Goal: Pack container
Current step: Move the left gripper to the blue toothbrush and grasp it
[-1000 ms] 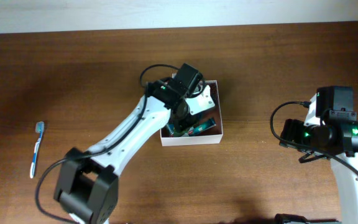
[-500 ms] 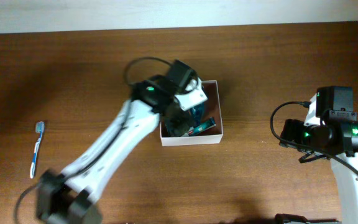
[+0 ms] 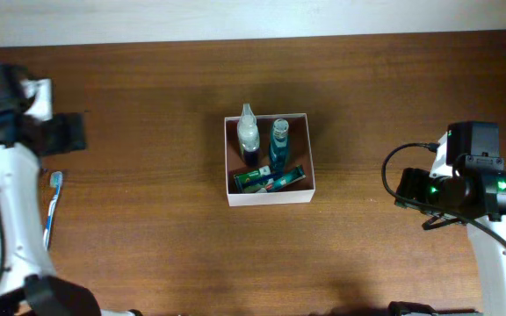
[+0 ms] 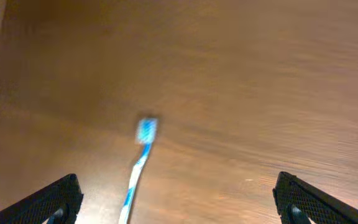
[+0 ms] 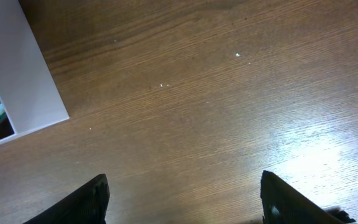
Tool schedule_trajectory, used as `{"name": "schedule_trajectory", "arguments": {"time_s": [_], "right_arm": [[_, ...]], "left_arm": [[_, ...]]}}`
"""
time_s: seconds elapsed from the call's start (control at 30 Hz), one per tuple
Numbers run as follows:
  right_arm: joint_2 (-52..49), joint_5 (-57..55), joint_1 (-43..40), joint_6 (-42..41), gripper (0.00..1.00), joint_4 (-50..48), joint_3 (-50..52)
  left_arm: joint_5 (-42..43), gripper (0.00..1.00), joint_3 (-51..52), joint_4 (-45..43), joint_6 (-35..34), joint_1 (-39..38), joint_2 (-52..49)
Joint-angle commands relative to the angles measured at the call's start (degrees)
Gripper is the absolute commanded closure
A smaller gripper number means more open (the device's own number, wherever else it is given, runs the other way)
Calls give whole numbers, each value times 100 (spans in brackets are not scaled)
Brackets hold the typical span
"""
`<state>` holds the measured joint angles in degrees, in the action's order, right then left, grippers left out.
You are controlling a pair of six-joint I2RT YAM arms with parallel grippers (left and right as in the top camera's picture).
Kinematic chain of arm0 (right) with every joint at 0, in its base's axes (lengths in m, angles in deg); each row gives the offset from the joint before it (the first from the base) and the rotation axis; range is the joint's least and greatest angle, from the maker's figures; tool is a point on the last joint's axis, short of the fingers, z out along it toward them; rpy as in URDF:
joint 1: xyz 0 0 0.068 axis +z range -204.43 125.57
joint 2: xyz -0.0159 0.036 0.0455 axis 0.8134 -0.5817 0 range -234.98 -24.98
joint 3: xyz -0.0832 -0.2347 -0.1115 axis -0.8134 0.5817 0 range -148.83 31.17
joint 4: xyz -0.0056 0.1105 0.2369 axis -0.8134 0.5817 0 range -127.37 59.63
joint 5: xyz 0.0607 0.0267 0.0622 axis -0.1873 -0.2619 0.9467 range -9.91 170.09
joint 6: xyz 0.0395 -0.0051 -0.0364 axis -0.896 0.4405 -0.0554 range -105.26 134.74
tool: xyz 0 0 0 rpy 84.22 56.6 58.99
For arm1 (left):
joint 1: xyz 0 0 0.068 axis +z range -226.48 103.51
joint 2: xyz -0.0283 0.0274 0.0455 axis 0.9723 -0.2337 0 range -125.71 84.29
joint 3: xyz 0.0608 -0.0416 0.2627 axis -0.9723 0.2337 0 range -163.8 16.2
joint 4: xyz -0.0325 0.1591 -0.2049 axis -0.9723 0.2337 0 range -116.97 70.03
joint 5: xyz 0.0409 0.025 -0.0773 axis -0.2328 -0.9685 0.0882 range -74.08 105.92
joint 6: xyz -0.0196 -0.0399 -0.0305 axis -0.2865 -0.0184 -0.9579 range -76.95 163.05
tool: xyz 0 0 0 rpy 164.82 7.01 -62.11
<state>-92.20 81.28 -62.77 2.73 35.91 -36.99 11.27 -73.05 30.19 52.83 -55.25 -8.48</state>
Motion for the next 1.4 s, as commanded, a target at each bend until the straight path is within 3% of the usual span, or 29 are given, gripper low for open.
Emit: {"name": "schedule_trajectory", "arguments": {"time_s": [0.0, 0.13, 0.67, 0.73, 0.83, 0.97, 1.17, 1.37], "right_arm": [[33, 31, -31, -22, 30, 4, 13], [33, 28, -31, -22, 30, -2, 13], [33, -35, -31, -20, 30, 4, 13], [31, -35, -31, -20, 30, 4, 13], [33, -35, -31, -20, 30, 2, 13], [33, -35, -31, -20, 29, 2, 13], [33, -35, -31, -20, 29, 2, 13], [33, -35, -31, -20, 29, 2, 13]], "left_arm": [[232, 1, 205, -20, -160, 748, -468], [234, 1, 223, -15, -157, 1185, -1244], [278, 4, 223, -114, -50, 1237, -3130], [299, 10, 223, -94, -52, 1237, -3182], [302, 31, 223, -31, -52, 1237, -3204], [411, 44, 223, 42, -52, 1237, -3204], [494, 73, 223, 103, -52, 1237, -3204], [496, 87, 223, 116, -52, 1237, -3204]]}}
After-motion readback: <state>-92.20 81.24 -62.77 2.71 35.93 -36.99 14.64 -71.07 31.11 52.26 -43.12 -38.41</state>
